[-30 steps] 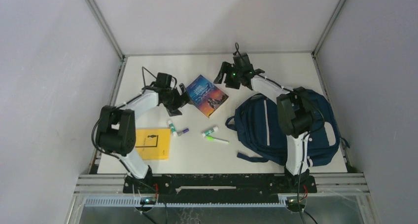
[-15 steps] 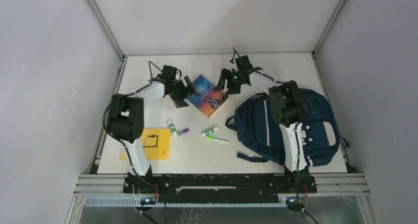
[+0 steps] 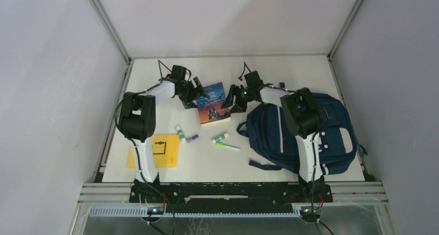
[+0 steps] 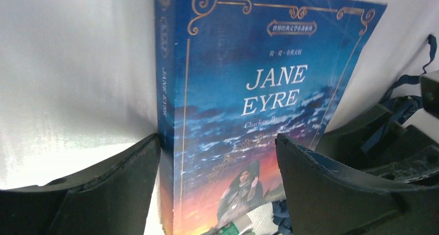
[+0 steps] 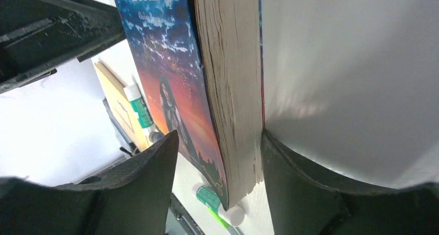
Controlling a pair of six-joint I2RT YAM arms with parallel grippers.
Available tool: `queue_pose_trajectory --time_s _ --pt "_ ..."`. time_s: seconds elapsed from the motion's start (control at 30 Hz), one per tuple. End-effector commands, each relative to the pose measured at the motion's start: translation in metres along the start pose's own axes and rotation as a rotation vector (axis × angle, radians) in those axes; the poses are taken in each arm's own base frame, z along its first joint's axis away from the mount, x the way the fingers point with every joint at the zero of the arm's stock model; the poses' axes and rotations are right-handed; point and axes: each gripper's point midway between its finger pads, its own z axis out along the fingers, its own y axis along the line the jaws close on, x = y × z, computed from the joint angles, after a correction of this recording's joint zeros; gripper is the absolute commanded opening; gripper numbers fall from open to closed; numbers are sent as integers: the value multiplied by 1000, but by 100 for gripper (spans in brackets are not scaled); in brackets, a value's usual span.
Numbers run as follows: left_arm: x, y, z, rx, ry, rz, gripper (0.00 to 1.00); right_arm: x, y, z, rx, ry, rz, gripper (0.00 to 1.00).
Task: Pack the student bag
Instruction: Pick up the book from the center of the board.
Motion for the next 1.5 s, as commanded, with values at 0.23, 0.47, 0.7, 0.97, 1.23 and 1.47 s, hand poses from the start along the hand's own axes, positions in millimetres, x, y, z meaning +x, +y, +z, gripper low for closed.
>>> queue_pose_trajectory --time_s 0.23,0.47,0.7,0.97,1.23,1.47 --pt "16 -35 0 127 40 45 81 -1 65 12 -163 -65 40 48" --pt "30 -35 8 123 62 52 80 -5 91 6 -242 -115 95 56" --pt "43 -40 15 139 90 57 79 -17 85 16 -227 -169 166 29" --pt "30 -43 -11 101 28 133 85 -17 94 -4 -272 -214 183 0" --pt "1 -39 -91 75 -224 56 100 -27 130 -44 -538 -287 275 0" --pt "30 -20 -110 122 -188 -29 100 -33 142 -63 -695 -285 360 0"
